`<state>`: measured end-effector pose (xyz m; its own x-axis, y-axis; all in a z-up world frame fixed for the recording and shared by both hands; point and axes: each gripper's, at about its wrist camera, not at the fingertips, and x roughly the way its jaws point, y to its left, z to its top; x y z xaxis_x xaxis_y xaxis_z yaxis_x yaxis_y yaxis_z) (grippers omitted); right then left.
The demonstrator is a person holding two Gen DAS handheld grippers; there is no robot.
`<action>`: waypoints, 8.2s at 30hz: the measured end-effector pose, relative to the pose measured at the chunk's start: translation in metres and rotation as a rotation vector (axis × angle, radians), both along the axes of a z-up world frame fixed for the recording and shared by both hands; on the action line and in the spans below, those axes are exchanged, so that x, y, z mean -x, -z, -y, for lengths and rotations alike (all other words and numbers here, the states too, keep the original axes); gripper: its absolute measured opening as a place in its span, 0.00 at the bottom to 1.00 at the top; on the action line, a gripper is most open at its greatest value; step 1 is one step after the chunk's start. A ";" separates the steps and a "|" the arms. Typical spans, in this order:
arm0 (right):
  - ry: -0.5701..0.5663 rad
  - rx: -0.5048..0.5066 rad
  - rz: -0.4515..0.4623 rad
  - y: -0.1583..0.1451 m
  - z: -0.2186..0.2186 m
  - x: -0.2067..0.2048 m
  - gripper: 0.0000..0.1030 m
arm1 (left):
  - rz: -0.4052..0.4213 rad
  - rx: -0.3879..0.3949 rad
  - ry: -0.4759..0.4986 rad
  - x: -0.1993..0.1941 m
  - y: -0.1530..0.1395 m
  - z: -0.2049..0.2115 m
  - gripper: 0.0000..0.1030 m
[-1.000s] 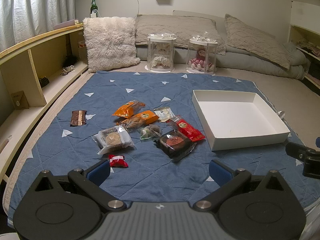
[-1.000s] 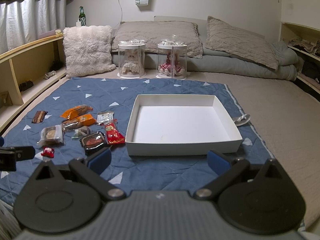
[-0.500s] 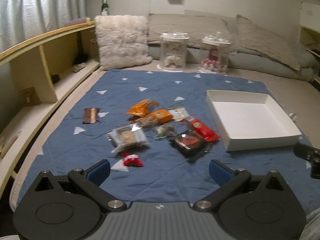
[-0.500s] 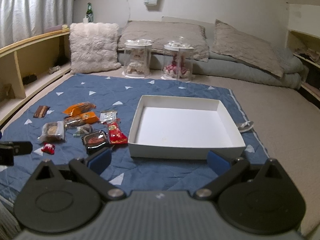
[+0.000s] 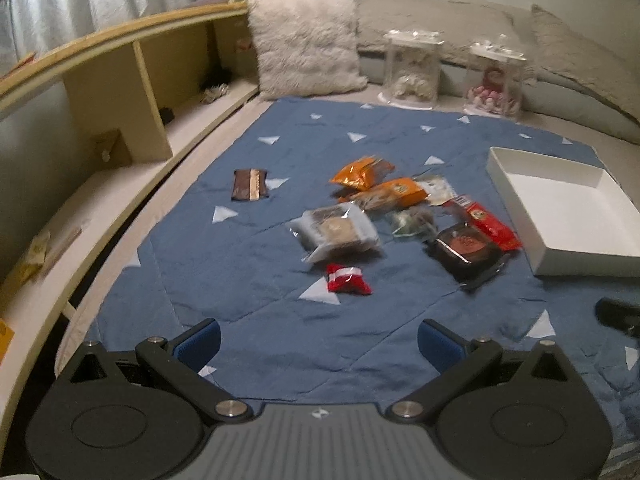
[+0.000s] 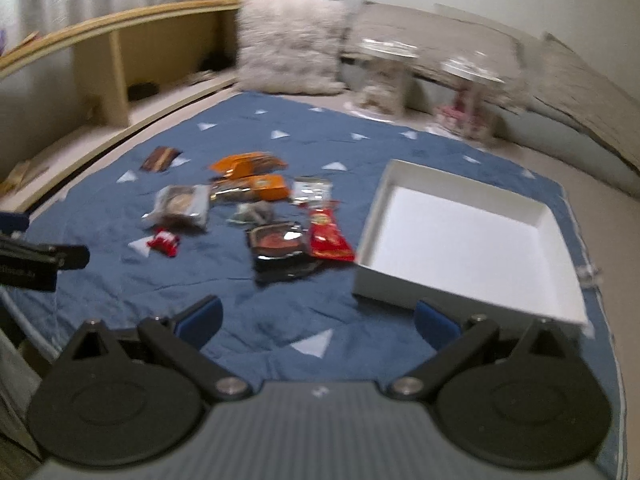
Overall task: Organize snacks
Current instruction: 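Grasp the small red-and-white candy with the left tool while the right tool reaches the dark cake pack, then grasp the dark square cake pack with the right tool while the left tool holds the candy, then carry both snacks over the white box and open the left tool to drop the candy, then lower the cake pack into the white box and open the right tool, then move the left tool to the white cookie pack while the right tool grasps the long red snack bar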
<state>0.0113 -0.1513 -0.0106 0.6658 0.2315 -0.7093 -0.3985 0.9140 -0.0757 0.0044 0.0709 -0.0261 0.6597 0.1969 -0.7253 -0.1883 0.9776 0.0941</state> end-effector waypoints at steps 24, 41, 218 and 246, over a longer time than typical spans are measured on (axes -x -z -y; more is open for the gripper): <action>-0.259 -0.143 -0.080 0.062 -0.048 -0.146 0.92 | -0.093 0.155 0.077 -0.082 0.056 -0.021 1.00; -0.272 0.033 -0.267 0.105 -0.084 -0.187 0.80 | -0.105 0.211 0.060 -0.107 0.070 -0.027 0.64; 0.331 -0.047 -0.278 0.020 0.128 -0.195 1.00 | -0.219 0.294 0.195 -0.221 0.032 0.072 1.00; -0.007 0.002 -0.265 0.033 -0.039 -0.233 1.00 | -0.246 0.294 -0.093 -0.214 0.057 -0.069 1.00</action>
